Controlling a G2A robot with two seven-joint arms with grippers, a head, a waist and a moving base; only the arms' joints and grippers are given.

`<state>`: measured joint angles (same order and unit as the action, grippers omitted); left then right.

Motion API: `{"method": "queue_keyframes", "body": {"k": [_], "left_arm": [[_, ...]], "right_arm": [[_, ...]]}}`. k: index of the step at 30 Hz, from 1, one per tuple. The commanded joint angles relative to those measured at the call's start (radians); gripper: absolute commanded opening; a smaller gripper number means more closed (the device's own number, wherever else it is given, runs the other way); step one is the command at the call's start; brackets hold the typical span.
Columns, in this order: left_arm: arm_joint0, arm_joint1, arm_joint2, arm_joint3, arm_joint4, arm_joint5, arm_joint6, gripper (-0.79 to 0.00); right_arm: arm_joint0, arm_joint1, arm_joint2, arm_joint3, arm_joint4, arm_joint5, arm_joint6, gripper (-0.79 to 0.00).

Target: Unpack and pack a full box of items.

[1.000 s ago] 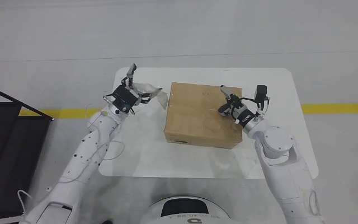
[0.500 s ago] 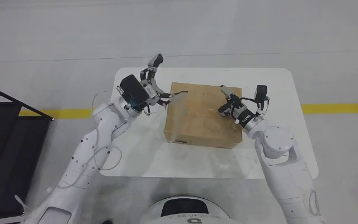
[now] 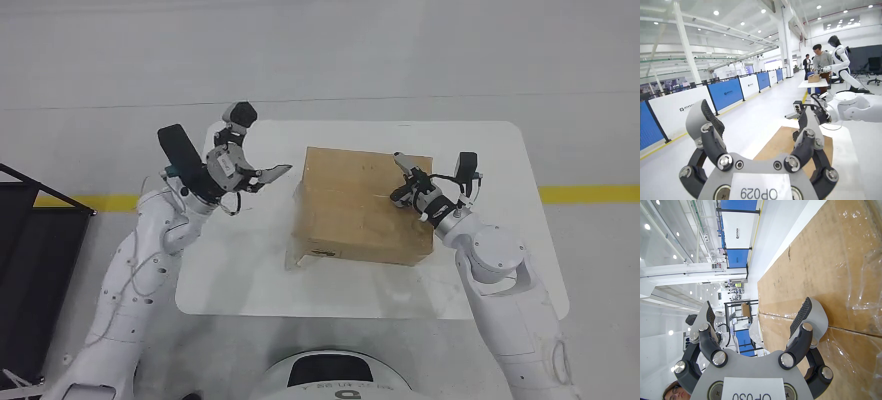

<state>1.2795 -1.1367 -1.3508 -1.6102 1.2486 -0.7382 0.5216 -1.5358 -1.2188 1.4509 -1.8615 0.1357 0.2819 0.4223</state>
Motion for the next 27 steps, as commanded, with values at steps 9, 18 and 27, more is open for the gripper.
{"method": "queue_keyframes", "body": {"k": [9,18,27], "left_arm": [[0.051,0.022,-0.111,0.235,0.176,0.093,0.043,0.000],[-0.124,-0.030,0.133,0.498,0.273,0.193,0.039,0.000],[-0.259,-0.097,0.351,0.697,0.345,0.248,0.046,0.000]], "right_arm": [[0.000,0.000,0.000,0.000,0.000,0.000,0.000,0.000],[0.000,0.000,0.000,0.000,0.000,0.000,0.000,0.000],[0.000,0.000,0.000,0.000,0.000,0.000,0.000,0.000]]}}
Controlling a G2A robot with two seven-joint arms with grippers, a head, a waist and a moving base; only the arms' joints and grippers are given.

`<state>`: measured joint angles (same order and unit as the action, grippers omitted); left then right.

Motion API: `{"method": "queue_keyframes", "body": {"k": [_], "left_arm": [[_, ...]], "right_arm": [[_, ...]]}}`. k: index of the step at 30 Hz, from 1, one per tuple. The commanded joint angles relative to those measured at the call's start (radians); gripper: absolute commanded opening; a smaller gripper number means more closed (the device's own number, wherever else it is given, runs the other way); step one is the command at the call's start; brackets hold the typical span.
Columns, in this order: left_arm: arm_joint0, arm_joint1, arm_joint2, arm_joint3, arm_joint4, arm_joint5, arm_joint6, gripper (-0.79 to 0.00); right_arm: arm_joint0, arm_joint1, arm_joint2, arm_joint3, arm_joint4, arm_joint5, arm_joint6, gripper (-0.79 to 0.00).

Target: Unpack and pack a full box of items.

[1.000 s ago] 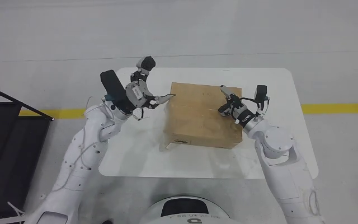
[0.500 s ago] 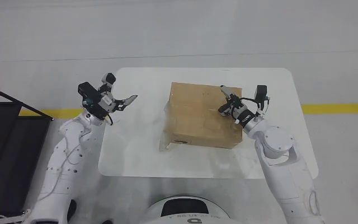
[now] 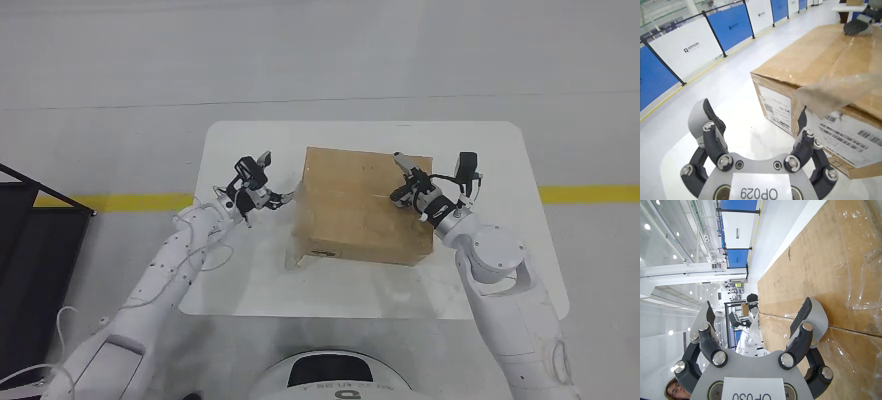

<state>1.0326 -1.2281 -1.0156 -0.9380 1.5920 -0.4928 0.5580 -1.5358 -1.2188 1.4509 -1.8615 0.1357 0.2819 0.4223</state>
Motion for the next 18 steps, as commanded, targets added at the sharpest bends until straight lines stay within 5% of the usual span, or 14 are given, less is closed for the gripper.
{"method": "queue_keyframes", "body": {"k": [1,7,18], "left_arm": [[-0.022,-0.010,0.027,0.044,0.002,0.005,0.021,0.000],[-0.061,-0.026,0.063,0.112,0.016,0.008,0.090,0.000],[-0.045,-0.014,0.063,0.087,0.045,-0.036,0.199,0.000]], "right_arm": [[0.000,0.000,0.000,0.000,0.000,0.000,0.000,0.000],[0.000,0.000,0.000,0.000,0.000,0.000,0.000,0.000],[0.000,0.000,0.000,0.000,0.000,0.000,0.000,0.000]]}}
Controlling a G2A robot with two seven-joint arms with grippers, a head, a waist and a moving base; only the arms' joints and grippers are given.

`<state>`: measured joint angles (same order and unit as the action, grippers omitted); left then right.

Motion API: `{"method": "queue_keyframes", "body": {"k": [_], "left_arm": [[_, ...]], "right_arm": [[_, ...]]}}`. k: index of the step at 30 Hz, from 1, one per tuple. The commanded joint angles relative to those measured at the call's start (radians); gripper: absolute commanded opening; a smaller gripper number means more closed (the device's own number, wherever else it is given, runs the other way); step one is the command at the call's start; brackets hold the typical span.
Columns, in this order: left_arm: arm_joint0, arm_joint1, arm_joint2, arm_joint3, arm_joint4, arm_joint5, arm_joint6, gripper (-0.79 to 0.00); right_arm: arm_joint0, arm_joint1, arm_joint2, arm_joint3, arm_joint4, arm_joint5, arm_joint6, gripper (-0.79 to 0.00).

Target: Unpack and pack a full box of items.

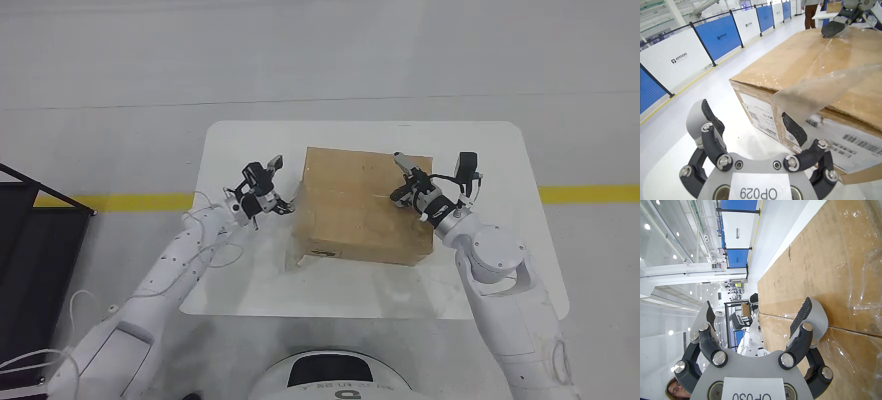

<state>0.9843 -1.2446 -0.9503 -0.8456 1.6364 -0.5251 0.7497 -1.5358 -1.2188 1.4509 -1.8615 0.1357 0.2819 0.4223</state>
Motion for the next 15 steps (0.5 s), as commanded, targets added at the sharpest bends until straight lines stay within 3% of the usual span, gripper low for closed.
{"method": "queue_keyframes", "body": {"k": [1,15], "left_arm": [[0.006,0.004,-0.007,-0.010,0.000,-0.009,0.013,0.000],[0.055,0.036,-0.061,-0.107,0.006,-0.039,0.023,0.000]], "right_arm": [[0.000,0.000,0.000,0.000,0.000,0.000,0.000,0.000],[0.000,0.000,0.000,0.000,0.000,0.000,0.000,0.000]]}}
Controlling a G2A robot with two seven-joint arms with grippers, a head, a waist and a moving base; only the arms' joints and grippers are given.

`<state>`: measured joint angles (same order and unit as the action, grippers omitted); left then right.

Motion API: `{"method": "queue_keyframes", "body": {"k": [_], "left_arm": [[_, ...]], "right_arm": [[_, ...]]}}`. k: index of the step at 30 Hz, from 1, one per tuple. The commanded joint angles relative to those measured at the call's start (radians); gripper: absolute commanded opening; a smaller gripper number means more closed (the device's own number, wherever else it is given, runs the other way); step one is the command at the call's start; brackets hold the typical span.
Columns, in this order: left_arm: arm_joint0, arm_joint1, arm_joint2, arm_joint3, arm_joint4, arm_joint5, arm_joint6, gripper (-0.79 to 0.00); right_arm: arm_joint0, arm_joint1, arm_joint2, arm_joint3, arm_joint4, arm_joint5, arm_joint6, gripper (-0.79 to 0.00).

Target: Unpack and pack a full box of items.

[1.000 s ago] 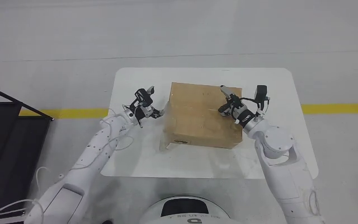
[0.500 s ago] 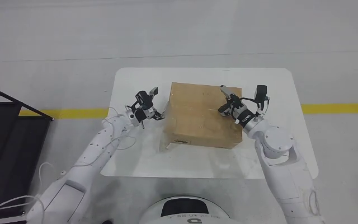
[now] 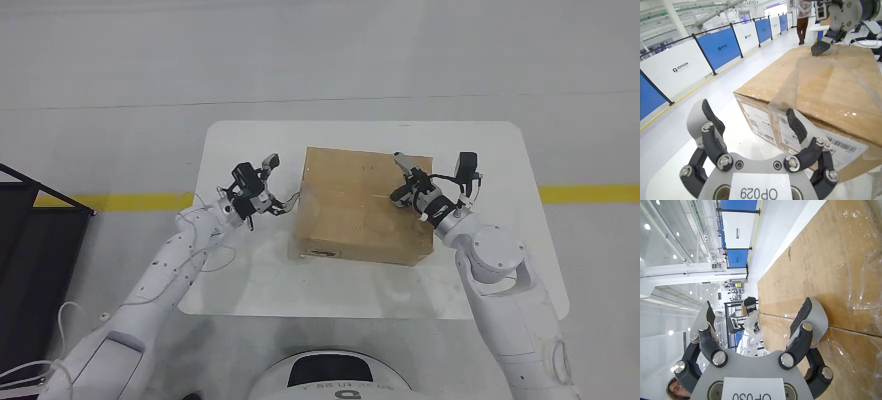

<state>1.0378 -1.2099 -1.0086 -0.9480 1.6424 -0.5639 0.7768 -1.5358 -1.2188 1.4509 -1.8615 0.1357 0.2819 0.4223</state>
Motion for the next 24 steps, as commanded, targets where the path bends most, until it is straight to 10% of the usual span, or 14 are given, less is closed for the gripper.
{"method": "queue_keyframes", "body": {"k": [1,24], "left_arm": [[0.003,0.002,-0.004,-0.010,-0.001,-0.001,-0.008,0.000],[0.020,0.015,-0.026,-0.131,0.001,0.026,-0.122,0.000]], "right_arm": [[0.000,0.000,0.000,0.000,0.000,0.000,0.000,0.000],[0.000,0.000,0.000,0.000,0.000,0.000,0.000,0.000]]}}
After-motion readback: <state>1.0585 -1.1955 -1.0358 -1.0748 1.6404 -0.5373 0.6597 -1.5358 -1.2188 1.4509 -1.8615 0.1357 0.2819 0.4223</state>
